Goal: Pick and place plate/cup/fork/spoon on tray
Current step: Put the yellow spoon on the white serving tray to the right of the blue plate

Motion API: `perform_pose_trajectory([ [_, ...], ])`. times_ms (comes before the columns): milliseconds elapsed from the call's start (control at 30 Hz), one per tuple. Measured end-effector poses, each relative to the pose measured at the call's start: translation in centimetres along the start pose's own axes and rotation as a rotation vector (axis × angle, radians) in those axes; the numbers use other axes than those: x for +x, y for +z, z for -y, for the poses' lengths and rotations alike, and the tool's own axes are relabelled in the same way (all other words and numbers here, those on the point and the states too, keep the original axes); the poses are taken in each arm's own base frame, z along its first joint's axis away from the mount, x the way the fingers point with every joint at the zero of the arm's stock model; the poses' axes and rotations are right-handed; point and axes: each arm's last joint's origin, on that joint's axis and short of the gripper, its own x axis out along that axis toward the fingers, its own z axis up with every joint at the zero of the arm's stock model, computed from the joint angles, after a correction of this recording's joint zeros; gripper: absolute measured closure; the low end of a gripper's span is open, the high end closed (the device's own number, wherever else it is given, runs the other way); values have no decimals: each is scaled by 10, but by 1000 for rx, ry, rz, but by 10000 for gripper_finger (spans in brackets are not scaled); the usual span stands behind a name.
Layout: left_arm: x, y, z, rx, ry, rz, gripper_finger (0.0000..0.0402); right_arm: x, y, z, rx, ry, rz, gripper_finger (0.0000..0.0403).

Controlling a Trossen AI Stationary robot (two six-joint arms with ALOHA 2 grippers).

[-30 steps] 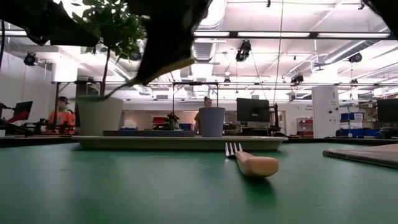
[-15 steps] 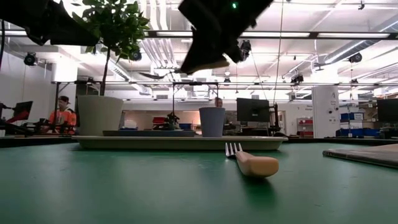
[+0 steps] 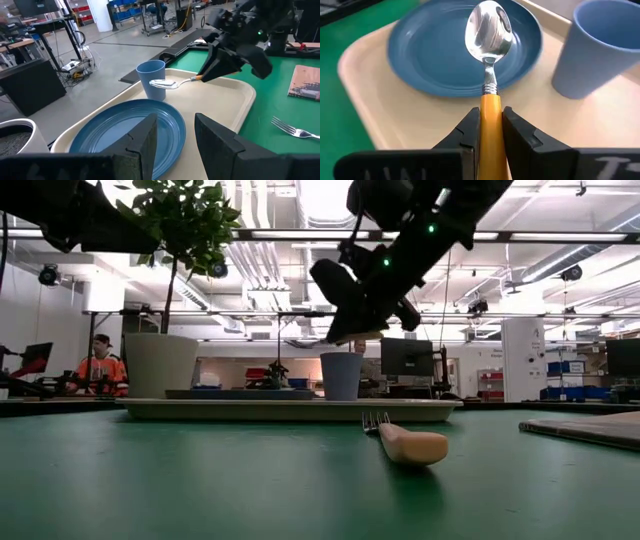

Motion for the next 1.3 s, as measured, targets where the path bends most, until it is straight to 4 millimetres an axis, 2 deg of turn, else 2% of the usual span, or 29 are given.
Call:
perform_pose_trajectory([
  [167, 0, 0, 0, 6, 3, 1, 288, 8, 0, 13, 96, -31, 0, 353],
  [333, 0, 0, 0, 7, 5, 2, 288, 10, -15, 20, 149, -58, -34, 353],
  [567, 0, 0, 0, 5, 5, 2, 288, 0, -60, 18, 321, -101, -85, 353],
  [700, 0, -1, 1, 6, 7, 1, 288, -6, -74, 15, 369, -125, -76, 353],
  [933, 0, -1, 1, 7, 7, 1, 288, -6, -75, 21, 513, -204, -30, 353],
  [1300, 0, -1, 0, 17, 9, 2, 288, 4, -67, 36, 639, -276, 22, 352],
])
